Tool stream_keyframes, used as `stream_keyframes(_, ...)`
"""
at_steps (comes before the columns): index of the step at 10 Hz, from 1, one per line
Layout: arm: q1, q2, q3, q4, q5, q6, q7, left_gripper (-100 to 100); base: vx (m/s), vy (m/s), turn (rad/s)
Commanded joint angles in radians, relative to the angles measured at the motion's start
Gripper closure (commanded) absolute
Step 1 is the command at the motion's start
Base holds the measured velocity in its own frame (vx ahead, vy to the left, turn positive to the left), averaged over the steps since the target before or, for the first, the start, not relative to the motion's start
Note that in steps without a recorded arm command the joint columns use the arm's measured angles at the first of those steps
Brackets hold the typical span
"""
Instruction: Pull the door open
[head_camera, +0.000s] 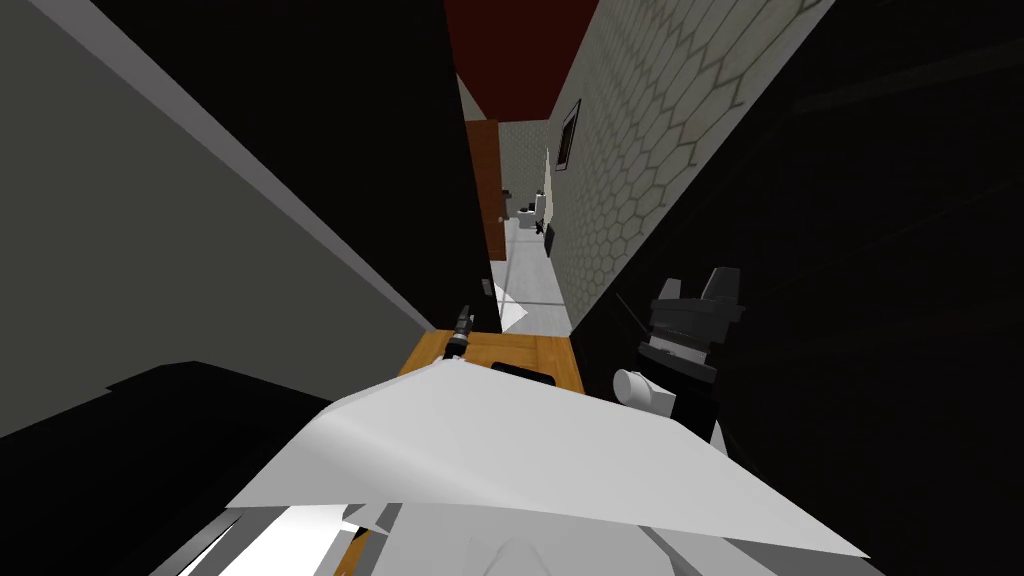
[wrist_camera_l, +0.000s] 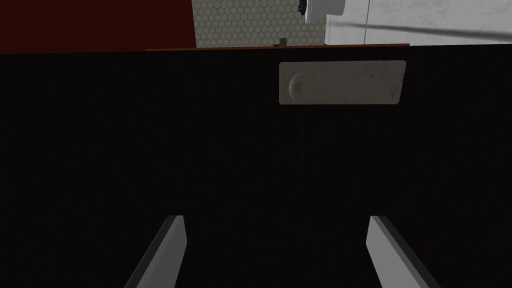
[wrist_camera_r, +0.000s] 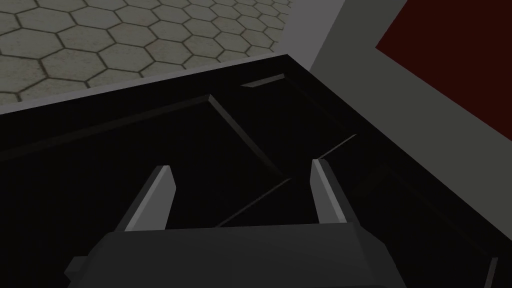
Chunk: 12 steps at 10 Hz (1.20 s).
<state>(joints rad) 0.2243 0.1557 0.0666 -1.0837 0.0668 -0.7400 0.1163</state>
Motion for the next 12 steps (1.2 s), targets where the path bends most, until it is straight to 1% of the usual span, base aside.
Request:
stream_keyframes(1,-0.009,0.001,0.001,0.035,0.002,-0.009,0.002,-100,0.153,-0.013,-0.026)
stream_keyframes(5,-0.027,0.005,0.003,0.107,0.007,-0.028,0.007,-100,0.187,-0.001,-0.026)
stream_keyframes(6,-0.025,0.005,0.003,0.097,0.006,-0.026,0.006,-100,0.087,-0.009,-0.001)
stream_keyframes(7,-0.029,0.015,0.012,0.114,0.012,-0.033,0.013,-100,0.152,-0.004,-0.091)
stream_keyframes(8,-0.031,0.019,0.015,0.120,0.015,-0.035,0.016,-100,0.207,-0.004,-0.087)
stream_keyframes(12,-0.044,0.054,0.049,0.175,0.036,-0.057,0.042,-100,0.182,0.006,-0.107)
